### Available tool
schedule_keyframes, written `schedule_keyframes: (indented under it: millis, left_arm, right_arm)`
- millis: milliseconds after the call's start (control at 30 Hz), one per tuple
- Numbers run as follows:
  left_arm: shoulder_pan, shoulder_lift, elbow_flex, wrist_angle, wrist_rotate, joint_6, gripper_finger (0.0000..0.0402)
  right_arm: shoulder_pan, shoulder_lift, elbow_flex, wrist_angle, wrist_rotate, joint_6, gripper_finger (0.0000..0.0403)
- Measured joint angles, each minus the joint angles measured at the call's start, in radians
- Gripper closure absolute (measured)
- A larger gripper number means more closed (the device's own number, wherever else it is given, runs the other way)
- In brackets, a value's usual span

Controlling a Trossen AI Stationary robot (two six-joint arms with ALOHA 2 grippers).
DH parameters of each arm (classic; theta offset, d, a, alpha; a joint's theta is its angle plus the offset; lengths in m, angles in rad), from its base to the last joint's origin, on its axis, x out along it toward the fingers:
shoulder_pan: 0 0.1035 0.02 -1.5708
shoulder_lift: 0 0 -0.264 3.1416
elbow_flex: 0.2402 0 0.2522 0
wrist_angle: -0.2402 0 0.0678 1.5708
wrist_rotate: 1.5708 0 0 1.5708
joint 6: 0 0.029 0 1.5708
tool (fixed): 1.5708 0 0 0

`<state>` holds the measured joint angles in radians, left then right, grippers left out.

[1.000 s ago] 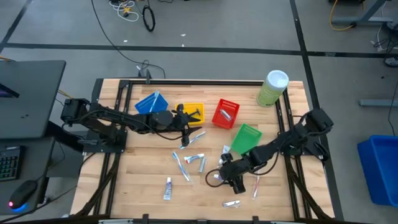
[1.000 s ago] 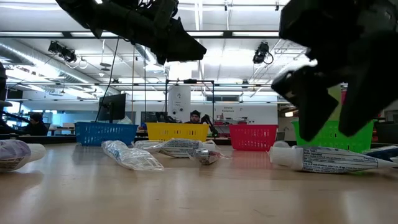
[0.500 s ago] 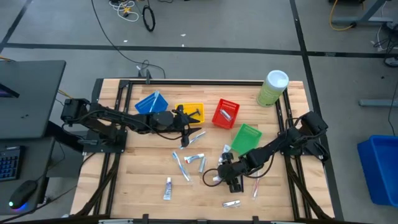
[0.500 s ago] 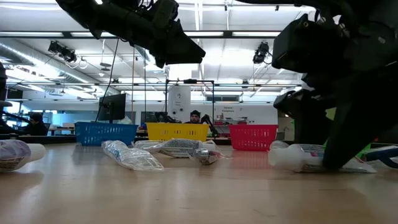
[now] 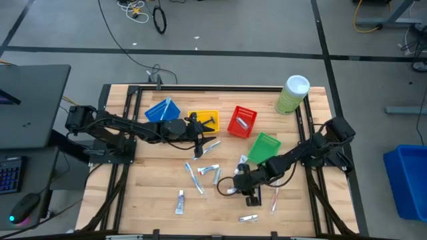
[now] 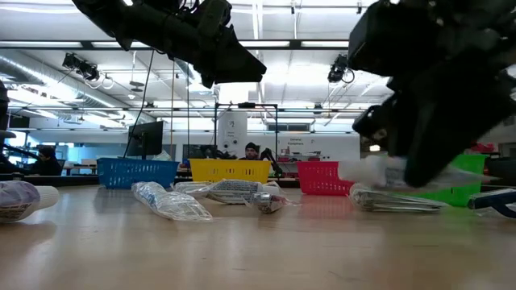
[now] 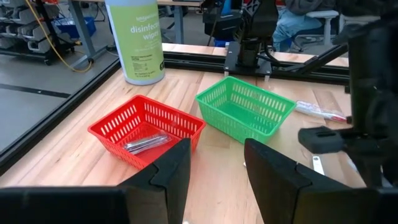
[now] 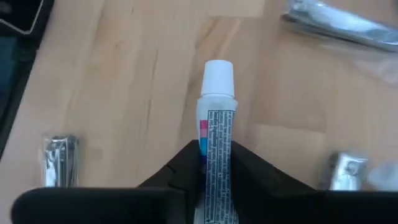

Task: Pick & Place Travel size toiletries
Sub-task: Put the white toothpaste into the green bin

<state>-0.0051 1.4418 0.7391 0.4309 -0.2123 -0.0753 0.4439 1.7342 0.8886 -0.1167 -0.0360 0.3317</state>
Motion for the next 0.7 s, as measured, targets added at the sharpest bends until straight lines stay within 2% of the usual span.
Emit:
schedule_keyframes:
  millis: [233,367,500,700]
  left_arm:
    - [0.0,0.0,0.0,0.0,0.0,0.0,0.0244]
    - [0.0,0.0,0.0,0.0,0.0,0.0,0.0244]
    - [0.0,0.0,0.0,-0.001,0.0,0.0,0.0244]
    - [0.0,0.0,0.0,-0.003,0.0,0.0,0.0244]
  right_arm:
    - [-0.048,-0.159,0.0,-0.154,0.039,-0.005,0.0328]
    - [-0.077,-0.29,0.0,-0.324,0.237,0.035,0.0331]
    - [-0.104,-0.398,0.0,-0.557,0.439,0.163,0.0331]
    - [-0.155,-0.435,-0.009,-0.825,0.453,0.346,0.0332]
